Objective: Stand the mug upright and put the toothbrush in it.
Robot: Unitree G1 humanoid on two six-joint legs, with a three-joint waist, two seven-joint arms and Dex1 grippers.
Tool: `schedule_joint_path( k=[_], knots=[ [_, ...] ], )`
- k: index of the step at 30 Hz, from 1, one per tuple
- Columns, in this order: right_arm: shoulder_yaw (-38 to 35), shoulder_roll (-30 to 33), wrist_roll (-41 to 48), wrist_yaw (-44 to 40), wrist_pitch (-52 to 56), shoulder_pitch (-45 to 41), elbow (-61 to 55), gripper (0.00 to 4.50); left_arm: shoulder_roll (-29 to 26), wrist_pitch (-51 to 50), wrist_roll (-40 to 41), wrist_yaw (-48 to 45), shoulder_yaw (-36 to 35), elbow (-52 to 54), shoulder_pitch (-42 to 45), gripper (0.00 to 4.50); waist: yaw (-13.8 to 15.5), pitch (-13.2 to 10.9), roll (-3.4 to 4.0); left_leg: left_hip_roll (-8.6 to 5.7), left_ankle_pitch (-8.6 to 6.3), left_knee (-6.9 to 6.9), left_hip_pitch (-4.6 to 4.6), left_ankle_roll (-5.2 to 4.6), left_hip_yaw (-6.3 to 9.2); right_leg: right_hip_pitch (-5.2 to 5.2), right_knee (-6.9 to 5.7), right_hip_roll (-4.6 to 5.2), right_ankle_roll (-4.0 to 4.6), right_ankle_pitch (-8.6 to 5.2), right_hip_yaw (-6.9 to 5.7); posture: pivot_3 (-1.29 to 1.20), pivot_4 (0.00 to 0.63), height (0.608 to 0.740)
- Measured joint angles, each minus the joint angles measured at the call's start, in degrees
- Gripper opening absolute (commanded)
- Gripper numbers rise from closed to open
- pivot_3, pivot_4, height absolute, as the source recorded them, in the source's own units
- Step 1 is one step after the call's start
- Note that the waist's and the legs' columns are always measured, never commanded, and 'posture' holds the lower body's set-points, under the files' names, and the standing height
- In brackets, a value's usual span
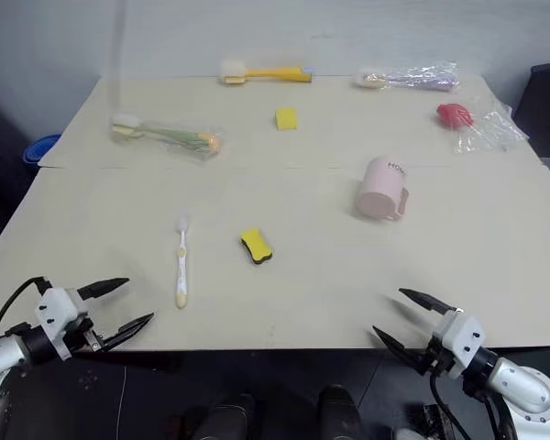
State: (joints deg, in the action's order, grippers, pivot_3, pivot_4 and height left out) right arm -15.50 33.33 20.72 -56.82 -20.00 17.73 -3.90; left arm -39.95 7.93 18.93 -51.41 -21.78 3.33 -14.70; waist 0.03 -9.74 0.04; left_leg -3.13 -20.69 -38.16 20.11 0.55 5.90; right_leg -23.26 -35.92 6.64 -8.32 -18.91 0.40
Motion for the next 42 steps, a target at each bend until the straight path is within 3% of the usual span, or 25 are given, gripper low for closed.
schedule_joint_path(
  k=[20,28,30,34,37,42],
  knots=[
    [1.62,0.00,0.05,1.43,2.76,-0.82,-2.69,4.50,-0.01,-1.08,2.12,-3.89,-0.01,-0.82,-1.18,4.47,-0.04,0.00,0.00,0.00,0.00,-0.01,0.00,0.00,0.00,0.00,-0.02,-0.01,0.00,0.00,0.00,0.00,0.150,0.740],
    [1.58,0.06,0.11,2.83,6.34,-0.66,-6.89,4.50,-2.17,-7.99,8.77,-8.09,0.58,1.80,0.75,4.47,0.12,0.00,0.00,0.00,0.01,-0.05,0.01,-0.01,0.03,0.02,-0.03,0.01,0.00,0.00,-0.01,0.00,0.150,0.740],
    [1.50,0.07,0.55,2.92,6.65,-0.77,-7.56,4.50,-3.95,-12.43,10.33,-8.42,2.54,5.61,4.05,4.47,0.33,0.00,0.00,-0.02,0.01,-0.09,0.01,-0.02,0.04,0.04,-0.03,0.02,0.01,0.00,-0.01,0.00,0.150,0.740],
    [1.74,0.05,3.79,3.53,9.72,-1.80,-12.31,4.50,-3.41,-20.89,8.27,-6.56,13.56,8.90,20.22,4.47,1.14,0.00,0.09,-0.06,0.05,-0.17,-0.01,-0.01,0.05,0.07,-0.11,-0.02,-0.01,0.05,-0.02,0.00,0.150,0.740],
    [3.15,-0.12,4.62,4.14,11.49,-3.41,-15.87,4.50,6.08,-22.81,1.65,-2.02,23.38,0.67,36.80,4.47,1.65,0.07,0.14,-0.31,0.07,-0.48,0.11,-0.03,0.09,0.04,-0.27,-0.07,-0.05,0.08,-0.12,0.00,0.150,0.740],
    [4.29,-0.22,5.27,5.78,14.31,-2.66,-19.81,4.50,14.63,-21.24,-7.88,1.65,32.60,-16.80,50.45,4.47,0.64,0.10,-0.02,-0.39,0.00,-0.45,0.16,-0.09,-0.04,-0.23,-0.62,-0.11,-0.05,0.08,-0.09,0.00,0.150,0.740]
  ],
)
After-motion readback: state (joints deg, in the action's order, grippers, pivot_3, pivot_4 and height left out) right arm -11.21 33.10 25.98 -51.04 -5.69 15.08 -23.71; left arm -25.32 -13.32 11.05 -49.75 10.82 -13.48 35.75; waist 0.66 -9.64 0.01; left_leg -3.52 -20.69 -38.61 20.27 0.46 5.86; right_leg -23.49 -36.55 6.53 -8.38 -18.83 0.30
